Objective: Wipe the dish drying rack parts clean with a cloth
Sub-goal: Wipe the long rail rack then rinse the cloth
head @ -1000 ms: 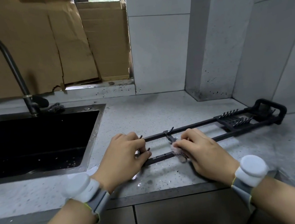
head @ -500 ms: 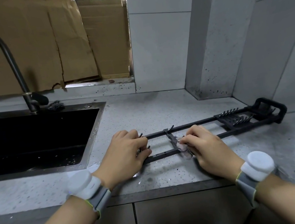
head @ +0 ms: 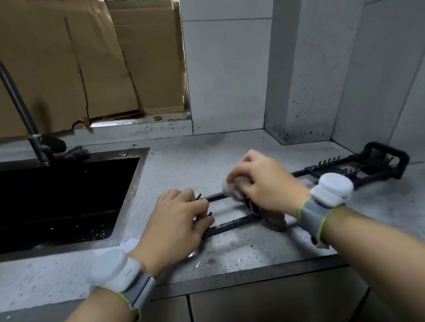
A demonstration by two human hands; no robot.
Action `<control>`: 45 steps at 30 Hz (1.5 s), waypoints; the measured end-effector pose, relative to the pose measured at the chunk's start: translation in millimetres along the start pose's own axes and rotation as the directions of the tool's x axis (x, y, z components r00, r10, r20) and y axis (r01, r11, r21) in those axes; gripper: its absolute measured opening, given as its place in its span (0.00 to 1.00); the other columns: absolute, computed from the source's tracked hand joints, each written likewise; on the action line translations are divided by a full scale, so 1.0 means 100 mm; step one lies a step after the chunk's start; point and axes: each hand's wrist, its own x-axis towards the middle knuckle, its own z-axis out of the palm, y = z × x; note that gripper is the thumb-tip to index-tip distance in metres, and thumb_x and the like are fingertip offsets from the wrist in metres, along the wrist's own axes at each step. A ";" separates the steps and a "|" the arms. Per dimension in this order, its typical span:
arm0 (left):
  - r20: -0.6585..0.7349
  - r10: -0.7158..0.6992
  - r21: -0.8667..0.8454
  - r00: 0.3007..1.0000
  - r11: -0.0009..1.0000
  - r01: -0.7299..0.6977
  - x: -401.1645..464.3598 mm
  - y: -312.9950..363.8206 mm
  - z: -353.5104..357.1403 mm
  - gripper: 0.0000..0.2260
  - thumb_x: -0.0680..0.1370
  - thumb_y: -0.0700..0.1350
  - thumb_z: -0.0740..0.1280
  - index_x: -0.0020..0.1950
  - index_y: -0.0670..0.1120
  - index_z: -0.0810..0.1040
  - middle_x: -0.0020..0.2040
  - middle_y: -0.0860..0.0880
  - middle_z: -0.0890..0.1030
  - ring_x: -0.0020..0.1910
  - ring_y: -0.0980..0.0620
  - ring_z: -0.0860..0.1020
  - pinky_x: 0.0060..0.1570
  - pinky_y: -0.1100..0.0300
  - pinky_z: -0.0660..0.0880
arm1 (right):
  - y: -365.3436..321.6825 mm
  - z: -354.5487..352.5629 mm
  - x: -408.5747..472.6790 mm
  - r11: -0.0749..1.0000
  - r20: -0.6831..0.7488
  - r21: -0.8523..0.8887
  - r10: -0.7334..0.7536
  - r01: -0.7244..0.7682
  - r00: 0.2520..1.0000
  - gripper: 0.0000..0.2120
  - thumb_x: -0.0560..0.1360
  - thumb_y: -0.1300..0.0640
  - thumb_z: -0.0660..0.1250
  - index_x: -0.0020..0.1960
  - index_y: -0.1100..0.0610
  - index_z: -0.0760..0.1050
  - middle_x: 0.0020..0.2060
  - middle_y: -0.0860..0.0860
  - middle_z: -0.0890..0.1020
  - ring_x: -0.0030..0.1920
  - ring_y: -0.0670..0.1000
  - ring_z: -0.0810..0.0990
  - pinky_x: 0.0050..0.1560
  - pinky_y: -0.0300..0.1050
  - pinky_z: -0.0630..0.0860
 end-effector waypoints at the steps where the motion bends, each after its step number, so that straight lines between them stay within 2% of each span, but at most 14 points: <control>1: 0.001 -0.001 0.000 1.000 1.000 0.001 0.00 0.00 0.00 0.10 0.74 0.57 0.65 0.38 0.53 0.74 0.38 0.56 0.69 0.39 0.51 0.66 0.44 0.56 0.62 | -0.02 0.10 -0.03 0.998 0.091 -0.060 -0.019 0.025 0.996 0.09 0.77 0.57 0.65 0.48 0.48 0.84 0.50 0.49 0.75 0.51 0.51 0.76 0.55 0.45 0.73; 3: 0.000 0.002 -0.001 1.000 1.000 -0.002 0.00 0.00 0.00 0.10 0.74 0.57 0.65 0.38 0.53 0.75 0.38 0.56 0.69 0.39 0.51 0.66 0.45 0.57 0.62 | 0.01 0.20 -0.11 0.991 0.175 -0.122 -0.036 0.058 0.984 0.09 0.77 0.55 0.65 0.46 0.47 0.84 0.50 0.47 0.76 0.54 0.51 0.74 0.57 0.47 0.72; 7: 0.003 0.010 -0.001 1.000 1.000 -0.010 0.00 0.00 -0.01 0.10 0.75 0.57 0.66 0.38 0.53 0.76 0.38 0.57 0.69 0.39 0.50 0.67 0.45 0.57 0.62 | 0.10 0.12 -0.09 0.996 0.100 -0.037 0.087 -0.084 0.991 0.12 0.75 0.59 0.66 0.46 0.46 0.86 0.48 0.46 0.79 0.49 0.50 0.78 0.56 0.44 0.72; 11: 0.001 0.004 -0.008 1.000 1.000 -0.004 -0.01 0.01 -0.02 0.10 0.75 0.57 0.66 0.38 0.52 0.76 0.38 0.57 0.68 0.39 0.51 0.66 0.45 0.57 0.62 | 0.13 0.06 -0.03 0.985 0.099 -0.084 0.159 -0.151 0.982 0.12 0.75 0.60 0.65 0.46 0.48 0.86 0.44 0.44 0.81 0.48 0.49 0.79 0.50 0.41 0.72; 16: -0.015 -0.005 -0.013 1.000 1.000 0.005 0.00 0.01 0.00 0.10 0.74 0.57 0.67 0.38 0.52 0.75 0.38 0.57 0.67 0.39 0.52 0.65 0.46 0.57 0.61 | 0.35 -0.05 -0.03 0.923 0.193 -0.174 0.375 -0.345 0.907 0.11 0.74 0.61 0.65 0.36 0.49 0.80 0.38 0.50 0.85 0.45 0.52 0.82 0.43 0.40 0.72; 20: -0.025 -0.016 -0.014 1.000 1.000 0.015 0.01 0.03 0.00 0.10 0.73 0.56 0.68 0.37 0.53 0.76 0.37 0.57 0.68 0.39 0.51 0.66 0.45 0.57 0.62 | 0.21 -0.19 -0.01 0.968 -0.041 0.044 0.249 -0.248 0.968 0.09 0.76 0.57 0.67 0.41 0.48 0.83 0.39 0.45 0.81 0.39 0.45 0.79 0.41 0.39 0.67; 22: -0.021 -0.015 -0.012 1.000 1.000 0.015 0.00 0.03 0.00 0.10 0.73 0.56 0.67 0.37 0.53 0.75 0.37 0.57 0.68 0.38 0.51 0.66 0.45 0.57 0.62 | 0.11 -0.13 -0.04 0.985 0.060 -0.008 0.170 -0.170 0.984 0.07 0.77 0.53 0.66 0.42 0.47 0.81 0.40 0.45 0.79 0.42 0.45 0.77 0.41 0.39 0.65; 25: -0.007 -0.018 -0.013 1.000 1.000 0.018 -0.01 0.03 -0.02 0.10 0.74 0.56 0.67 0.37 0.53 0.75 0.37 0.57 0.68 0.39 0.50 0.66 0.45 0.57 0.62 | 0.10 -0.01 -0.17 0.985 0.180 -0.054 0.171 -0.163 0.969 0.09 0.76 0.46 0.68 0.40 0.49 0.74 0.40 0.45 0.77 0.43 0.46 0.75 0.43 0.42 0.67; 28: 0.000 -0.012 -0.013 1.000 1.000 0.012 -0.01 0.04 -0.04 0.10 0.74 0.56 0.67 0.37 0.52 0.76 0.38 0.56 0.69 0.39 0.50 0.67 0.45 0.57 0.62 | 0.08 -0.10 -0.17 0.983 0.204 -0.099 0.170 -0.153 0.964 0.07 0.74 0.48 0.69 0.42 0.50 0.77 0.41 0.46 0.79 0.45 0.49 0.76 0.45 0.44 0.71; 32: 0.019 -0.022 -0.023 1.000 0.999 0.022 -0.01 0.05 -0.05 0.10 0.74 0.57 0.66 0.38 0.52 0.76 0.38 0.57 0.69 0.40 0.50 0.67 0.46 0.57 0.62 | -0.01 -0.22 -0.02 0.922 0.383 -0.366 0.273 -0.127 0.882 0.10 0.76 0.48 0.64 0.44 0.53 0.81 0.38 0.49 0.82 0.43 0.53 0.79 0.40 0.42 0.72; 35: 0.019 -0.024 -0.024 1.000 0.999 0.024 -0.01 0.07 -0.04 0.10 0.74 0.57 0.66 0.38 0.52 0.76 0.38 0.57 0.69 0.40 0.51 0.67 0.46 0.57 0.62 | -0.04 -0.28 0.13 0.904 0.333 -0.400 0.295 -0.150 0.896 0.07 0.73 0.53 0.65 0.40 0.55 0.79 0.39 0.53 0.83 0.45 0.56 0.80 0.40 0.41 0.72; 38: 0.016 -0.031 -0.016 0.999 0.999 0.031 0.00 0.06 -0.06 0.10 0.74 0.57 0.66 0.38 0.52 0.76 0.38 0.56 0.69 0.40 0.51 0.67 0.46 0.57 0.63 | -0.07 -0.31 0.17 0.950 0.175 -0.240 0.243 -0.198 0.954 0.06 0.74 0.55 0.66 0.39 0.51 0.79 0.43 0.53 0.83 0.47 0.54 0.79 0.43 0.41 0.69; 42: 0.031 -0.033 -0.019 0.999 0.999 0.034 -0.02 0.05 -0.04 0.11 0.74 0.58 0.65 0.38 0.53 0.76 0.38 0.56 0.69 0.40 0.50 0.67 0.46 0.56 0.63 | -0.09 -0.11 -0.09 0.983 0.318 -0.157 0.145 -0.098 0.937 0.02 0.74 0.53 0.68 0.45 0.49 0.79 0.45 0.46 0.78 0.46 0.50 0.78 0.46 0.43 0.72; 45: 0.020 -0.032 -0.019 0.999 0.999 0.032 -0.02 0.05 -0.04 0.11 0.74 0.57 0.66 0.38 0.52 0.76 0.38 0.57 0.69 0.40 0.50 0.67 0.46 0.57 0.62 | 0.01 -0.10 -0.08 0.974 0.243 -0.155 0.201 -0.167 0.949 0.06 0.72 0.59 0.68 0.43 0.48 0.81 0.44 0.47 0.81 0.44 0.49 0.78 0.43 0.40 0.70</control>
